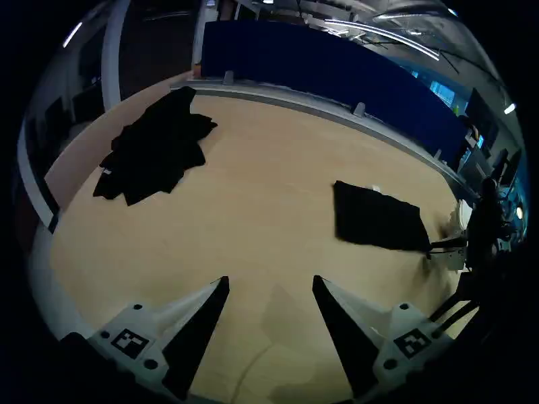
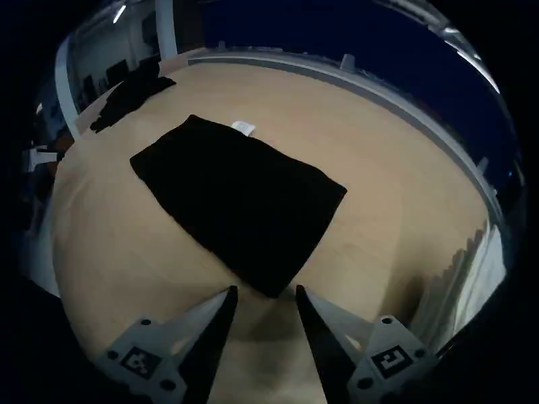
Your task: Fold towel
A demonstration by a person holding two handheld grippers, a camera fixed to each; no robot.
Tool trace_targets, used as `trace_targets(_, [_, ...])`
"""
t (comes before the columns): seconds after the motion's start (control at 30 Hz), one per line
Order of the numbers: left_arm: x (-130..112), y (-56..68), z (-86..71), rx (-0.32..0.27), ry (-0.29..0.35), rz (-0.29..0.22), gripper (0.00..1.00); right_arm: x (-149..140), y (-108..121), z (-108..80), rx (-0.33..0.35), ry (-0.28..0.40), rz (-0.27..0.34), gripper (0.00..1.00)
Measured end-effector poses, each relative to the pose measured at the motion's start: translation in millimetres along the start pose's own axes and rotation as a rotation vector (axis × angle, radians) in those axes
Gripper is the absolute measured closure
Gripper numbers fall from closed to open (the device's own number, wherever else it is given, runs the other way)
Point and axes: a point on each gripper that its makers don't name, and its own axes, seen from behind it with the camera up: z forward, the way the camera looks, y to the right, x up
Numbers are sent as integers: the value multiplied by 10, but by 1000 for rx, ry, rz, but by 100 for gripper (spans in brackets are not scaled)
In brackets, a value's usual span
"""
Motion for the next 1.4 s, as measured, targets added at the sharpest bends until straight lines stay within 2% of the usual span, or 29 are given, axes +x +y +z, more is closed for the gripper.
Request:
trace_targets(0.07, [-6, -7, -27, 2, 2, -4, 8, 0, 13, 8, 0, -3, 1, 45])
trace_targets(0.17, [0, -7, -53, 2, 6, -5, 8, 2, 44, 16, -9, -7, 3, 64])
trace_targets(0.27, [7, 5, -58, 1, 7, -7, 8, 0, 63, 22, -16, -9, 4, 76])
trace_targets(0.5, [-4, 41, -43, -7, 3, -10, 8, 23, 85, 24, -26, 2, 16, 91])
trace_targets(0.9, [19, 54, -29, -18, 1, -2, 8, 166, 96, -48, -44, 38, 5, 94])
trace_targets(1.1, [52, 44, -49, -24, 8, -9, 8, 393, 111, -159, -55, 72, -16, 94])
trace_targets(1.4, [61, 25, -94, -34, 23, -28, 8, 858, 59, -319, -65, 125, -89, 94])
